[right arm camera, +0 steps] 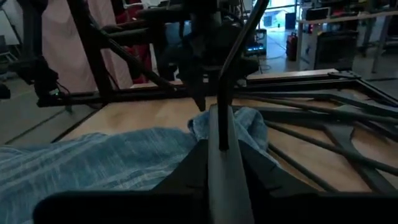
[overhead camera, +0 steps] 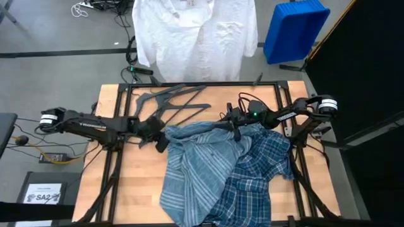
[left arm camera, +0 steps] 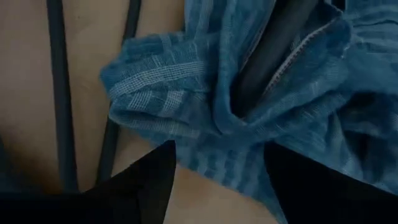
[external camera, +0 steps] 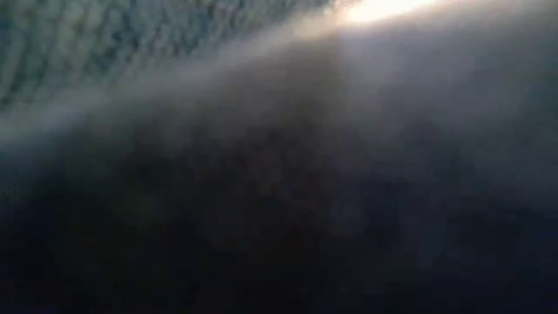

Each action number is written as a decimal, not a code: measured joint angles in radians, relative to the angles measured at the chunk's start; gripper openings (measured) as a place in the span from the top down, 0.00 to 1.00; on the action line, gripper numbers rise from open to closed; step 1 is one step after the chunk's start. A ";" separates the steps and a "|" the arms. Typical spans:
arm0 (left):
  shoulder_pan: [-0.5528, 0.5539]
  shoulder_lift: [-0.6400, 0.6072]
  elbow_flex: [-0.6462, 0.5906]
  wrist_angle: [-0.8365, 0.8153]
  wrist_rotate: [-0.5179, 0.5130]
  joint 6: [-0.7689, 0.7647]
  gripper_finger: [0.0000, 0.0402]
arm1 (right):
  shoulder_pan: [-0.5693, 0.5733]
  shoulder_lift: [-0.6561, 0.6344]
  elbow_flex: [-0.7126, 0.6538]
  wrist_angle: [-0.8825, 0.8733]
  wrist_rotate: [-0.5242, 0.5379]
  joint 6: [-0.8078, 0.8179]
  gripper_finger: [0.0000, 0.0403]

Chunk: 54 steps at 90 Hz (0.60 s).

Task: Hang clothes
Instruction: Insert the black hanger into the green shirt

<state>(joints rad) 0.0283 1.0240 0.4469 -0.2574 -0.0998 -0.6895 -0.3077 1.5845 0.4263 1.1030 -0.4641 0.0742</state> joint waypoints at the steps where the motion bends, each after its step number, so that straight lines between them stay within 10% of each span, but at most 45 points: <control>1: 0.000 0.001 -0.008 0.020 -0.005 0.000 0.44 | 0.000 0.000 0.000 0.000 0.000 0.000 0.94; 33: -0.001 0.008 -0.090 0.224 -0.074 0.011 0.47 | 0.000 0.000 0.000 0.008 0.000 0.000 0.94; 54: -0.001 0.025 -0.090 0.262 -0.073 0.097 0.69 | 0.000 0.000 0.000 0.012 0.001 0.000 0.94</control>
<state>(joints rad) 0.0277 1.0493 0.3565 0.0047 -0.1726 -0.5925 -0.3080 1.5845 0.4263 1.1151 -0.4629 0.0739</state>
